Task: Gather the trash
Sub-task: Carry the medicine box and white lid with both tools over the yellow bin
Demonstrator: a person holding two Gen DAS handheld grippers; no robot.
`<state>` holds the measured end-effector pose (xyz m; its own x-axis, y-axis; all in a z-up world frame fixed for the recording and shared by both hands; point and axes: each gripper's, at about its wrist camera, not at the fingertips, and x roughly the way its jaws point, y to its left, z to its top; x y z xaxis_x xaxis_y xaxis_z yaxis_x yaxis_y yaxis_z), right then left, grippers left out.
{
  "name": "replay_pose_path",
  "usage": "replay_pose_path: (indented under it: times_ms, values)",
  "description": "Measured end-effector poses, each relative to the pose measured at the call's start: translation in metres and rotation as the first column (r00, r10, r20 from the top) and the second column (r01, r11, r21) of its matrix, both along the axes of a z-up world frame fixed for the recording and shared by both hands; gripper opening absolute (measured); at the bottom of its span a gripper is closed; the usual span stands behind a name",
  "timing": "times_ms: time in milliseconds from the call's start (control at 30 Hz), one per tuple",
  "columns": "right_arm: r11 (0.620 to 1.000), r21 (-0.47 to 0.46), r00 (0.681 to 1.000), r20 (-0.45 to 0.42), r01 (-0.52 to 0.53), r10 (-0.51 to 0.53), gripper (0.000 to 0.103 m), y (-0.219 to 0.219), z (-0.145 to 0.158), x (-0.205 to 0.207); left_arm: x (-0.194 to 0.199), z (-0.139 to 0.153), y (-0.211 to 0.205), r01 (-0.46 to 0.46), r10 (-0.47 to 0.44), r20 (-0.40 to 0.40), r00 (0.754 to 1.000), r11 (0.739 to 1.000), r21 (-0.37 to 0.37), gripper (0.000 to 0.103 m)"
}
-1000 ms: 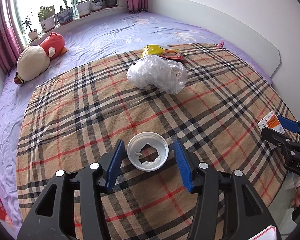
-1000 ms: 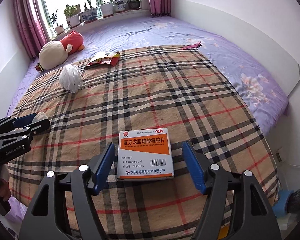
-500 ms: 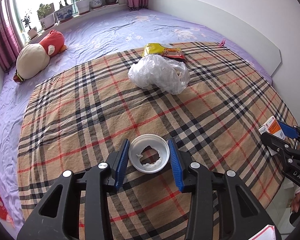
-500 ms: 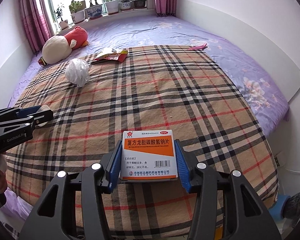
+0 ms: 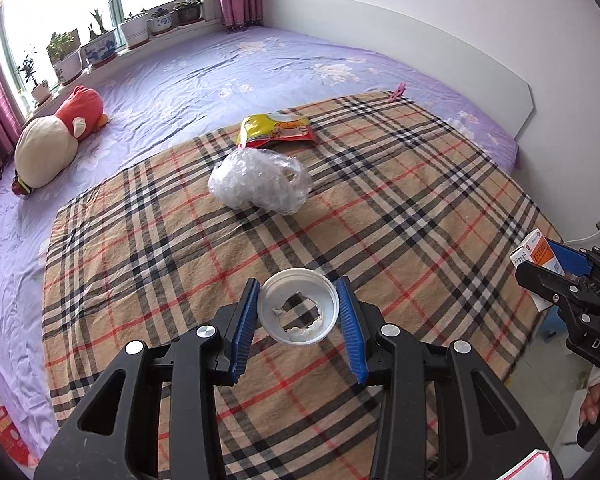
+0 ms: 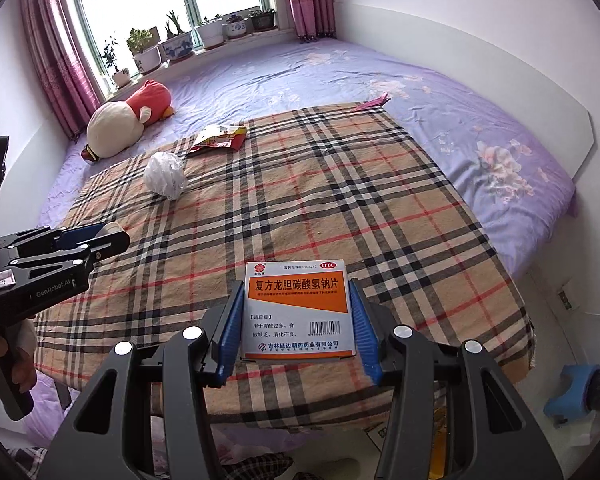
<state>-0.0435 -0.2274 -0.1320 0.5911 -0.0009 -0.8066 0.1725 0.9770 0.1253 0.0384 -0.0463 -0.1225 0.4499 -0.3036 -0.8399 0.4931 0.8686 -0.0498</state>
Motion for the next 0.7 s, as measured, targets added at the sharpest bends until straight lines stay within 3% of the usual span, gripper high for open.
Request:
replay_pose_path:
  times_ms: [400, 533, 700]
  values:
    - [0.991, 0.009, 0.990, 0.061, 0.130, -0.130, 0.051, -0.037, 0.024, -0.065, -0.038, 0.021, -0.077, 0.209, -0.208, 0.031, 0.978, 0.978, -0.008, 0.039]
    - [0.978, 0.013, 0.976, 0.056, 0.209, -0.210, 0.051, -0.059, 0.025, -0.099, -0.064, 0.025, -0.116, 0.314, -0.313, 0.033, 0.949, 0.949, -0.009, 0.039]
    - [0.945, 0.003, 0.944, 0.039, 0.328, -0.327, 0.051, -0.094, 0.022, -0.151, -0.105, 0.032, -0.167, 0.464, -0.463, 0.043, 0.886, 0.886, -0.020, 0.039]
